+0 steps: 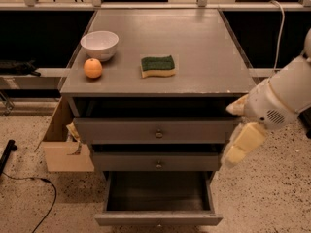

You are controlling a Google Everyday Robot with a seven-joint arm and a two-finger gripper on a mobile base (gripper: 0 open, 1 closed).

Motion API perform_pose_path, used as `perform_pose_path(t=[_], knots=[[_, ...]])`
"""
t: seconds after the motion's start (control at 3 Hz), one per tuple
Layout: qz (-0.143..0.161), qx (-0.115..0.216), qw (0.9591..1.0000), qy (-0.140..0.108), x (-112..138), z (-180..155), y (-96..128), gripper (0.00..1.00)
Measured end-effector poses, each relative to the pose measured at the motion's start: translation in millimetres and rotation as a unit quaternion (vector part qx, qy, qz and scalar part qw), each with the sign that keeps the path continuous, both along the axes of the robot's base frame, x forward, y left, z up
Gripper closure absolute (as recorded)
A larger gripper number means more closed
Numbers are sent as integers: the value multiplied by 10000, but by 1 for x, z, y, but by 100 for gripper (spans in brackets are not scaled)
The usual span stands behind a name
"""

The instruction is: Close bottom drawer

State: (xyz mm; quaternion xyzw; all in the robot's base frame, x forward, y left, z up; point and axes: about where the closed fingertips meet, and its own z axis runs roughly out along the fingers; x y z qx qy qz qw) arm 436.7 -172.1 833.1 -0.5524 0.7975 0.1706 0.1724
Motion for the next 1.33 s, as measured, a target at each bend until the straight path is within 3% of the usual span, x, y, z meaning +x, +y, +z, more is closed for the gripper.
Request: perform_pose_path(t=[0.33,0.67,1.0,1.33], knots=[[-123,460,9967,660,-27,-58,9,0],[-139,672,9901,1222,-70,-95,14,0],[-141,672,9902,1217,-70,-95,14,0],[-298,1100,9877,1074,-62,-98,17,0]])
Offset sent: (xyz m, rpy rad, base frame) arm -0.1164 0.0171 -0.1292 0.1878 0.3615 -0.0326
